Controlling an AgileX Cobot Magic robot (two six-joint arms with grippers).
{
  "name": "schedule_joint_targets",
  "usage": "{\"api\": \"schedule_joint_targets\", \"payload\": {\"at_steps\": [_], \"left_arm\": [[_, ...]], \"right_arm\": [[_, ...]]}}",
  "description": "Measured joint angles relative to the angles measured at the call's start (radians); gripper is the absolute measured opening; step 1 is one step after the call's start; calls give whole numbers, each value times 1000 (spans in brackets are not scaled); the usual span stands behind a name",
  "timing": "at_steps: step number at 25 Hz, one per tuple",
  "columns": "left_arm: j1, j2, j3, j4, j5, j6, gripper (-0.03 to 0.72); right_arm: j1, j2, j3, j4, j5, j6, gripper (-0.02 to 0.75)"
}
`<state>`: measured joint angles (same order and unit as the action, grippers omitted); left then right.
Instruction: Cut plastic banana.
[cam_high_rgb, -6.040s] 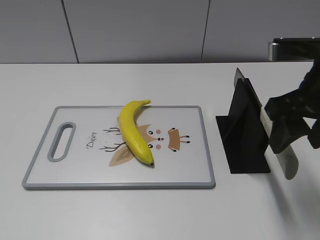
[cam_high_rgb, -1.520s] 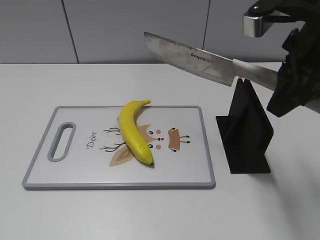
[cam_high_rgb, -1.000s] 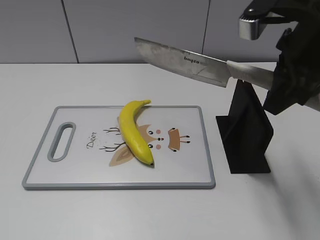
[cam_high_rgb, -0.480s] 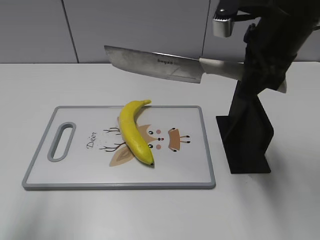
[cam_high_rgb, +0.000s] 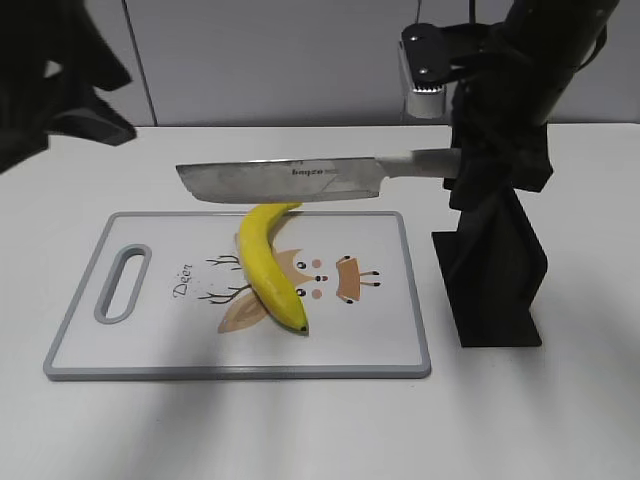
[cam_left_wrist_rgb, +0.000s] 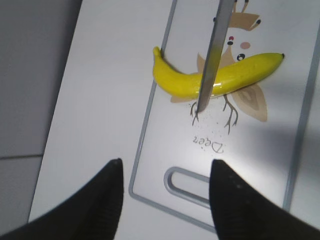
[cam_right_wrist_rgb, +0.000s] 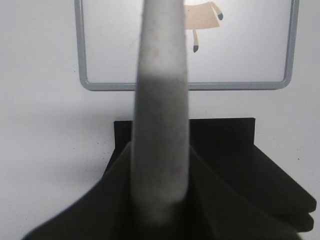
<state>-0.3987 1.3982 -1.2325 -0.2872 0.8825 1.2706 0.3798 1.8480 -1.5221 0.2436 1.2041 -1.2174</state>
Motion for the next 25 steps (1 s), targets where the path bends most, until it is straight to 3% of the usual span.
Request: {"api": "schedule_joint_targets", "payload": {"at_steps": [6,13,20,25], "left_arm": [[-73,188,-111,-12,-16,64,535],[-77,287,-132,-61,-25,108,528],[-68,326,-133,-46,-15,111,402],[-66,340,-134,-47,-6,111,368]], "right_arm": [[0,88,-93,25,-3,-37,180],[0,151,-151,74,-7,-58,180],[0,161,-151,93,-10,-80,180],[0,161,-151,112,-12,-91,180]]}}
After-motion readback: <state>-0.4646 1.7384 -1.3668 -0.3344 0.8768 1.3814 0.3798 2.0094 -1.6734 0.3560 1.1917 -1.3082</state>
